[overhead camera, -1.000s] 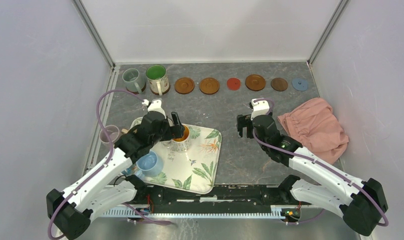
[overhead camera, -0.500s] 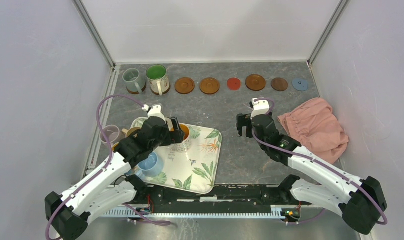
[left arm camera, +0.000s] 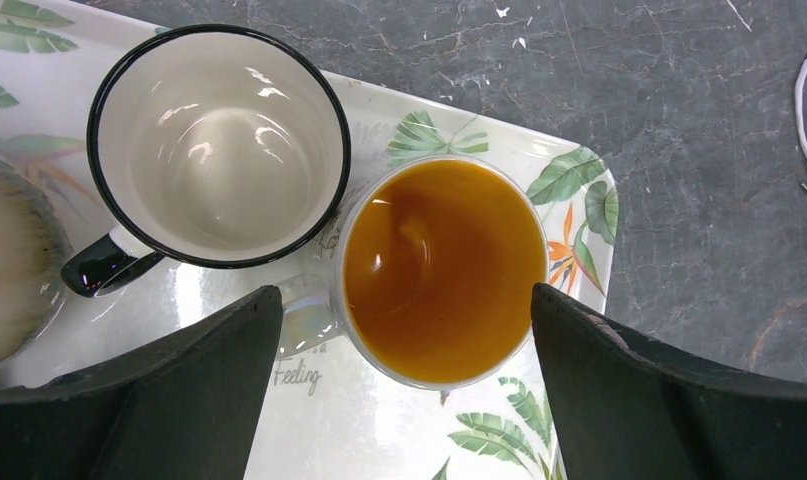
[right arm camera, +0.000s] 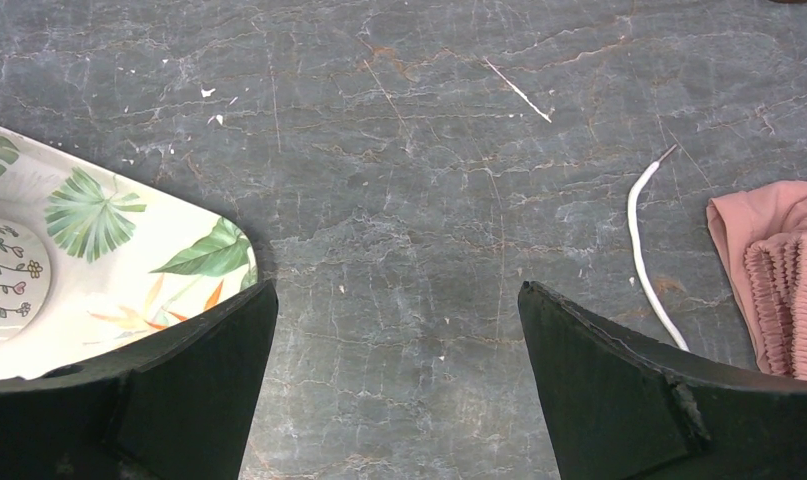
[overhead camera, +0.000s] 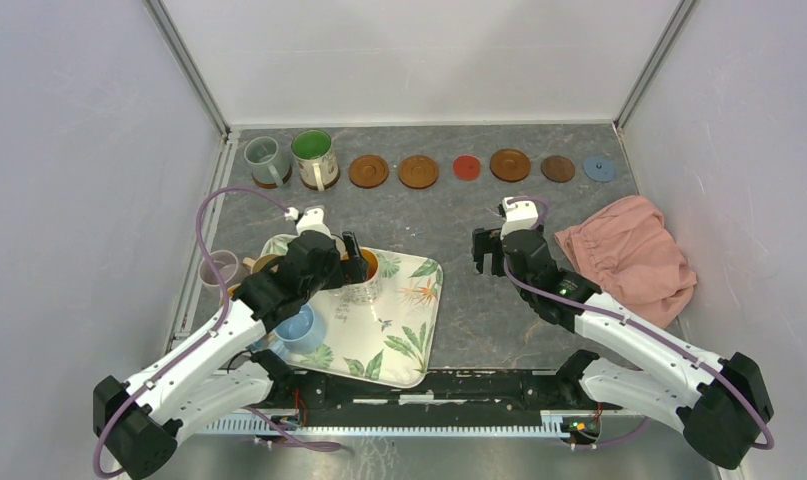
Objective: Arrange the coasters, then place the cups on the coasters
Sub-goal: Pick up the cup from the tray.
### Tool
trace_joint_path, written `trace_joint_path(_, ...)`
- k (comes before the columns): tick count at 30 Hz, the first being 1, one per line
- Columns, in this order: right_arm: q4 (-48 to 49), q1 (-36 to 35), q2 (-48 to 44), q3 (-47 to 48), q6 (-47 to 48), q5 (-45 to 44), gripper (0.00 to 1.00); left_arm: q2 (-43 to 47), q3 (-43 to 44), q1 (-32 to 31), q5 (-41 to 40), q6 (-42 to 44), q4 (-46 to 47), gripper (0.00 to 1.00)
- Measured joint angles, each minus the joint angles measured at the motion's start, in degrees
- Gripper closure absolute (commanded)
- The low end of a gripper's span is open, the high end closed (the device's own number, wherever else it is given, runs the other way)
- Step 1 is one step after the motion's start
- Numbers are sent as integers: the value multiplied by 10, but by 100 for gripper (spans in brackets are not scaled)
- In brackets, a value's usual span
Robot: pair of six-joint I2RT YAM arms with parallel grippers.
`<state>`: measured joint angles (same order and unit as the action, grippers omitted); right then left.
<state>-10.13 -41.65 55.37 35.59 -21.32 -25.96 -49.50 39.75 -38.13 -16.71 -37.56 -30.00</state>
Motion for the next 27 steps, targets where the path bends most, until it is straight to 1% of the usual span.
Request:
trace_joint_path(13,0,0,0,-8,0,0,2,-17,0,-2,9,2,12,0)
trace_joint_path(22,0,0,0,-8,0,0,2,-38,8,-38,29,20,14,0)
trace_joint_path(27,0,0,0,-8,0,-1,2,-56,15,-75,34,21,10,0)
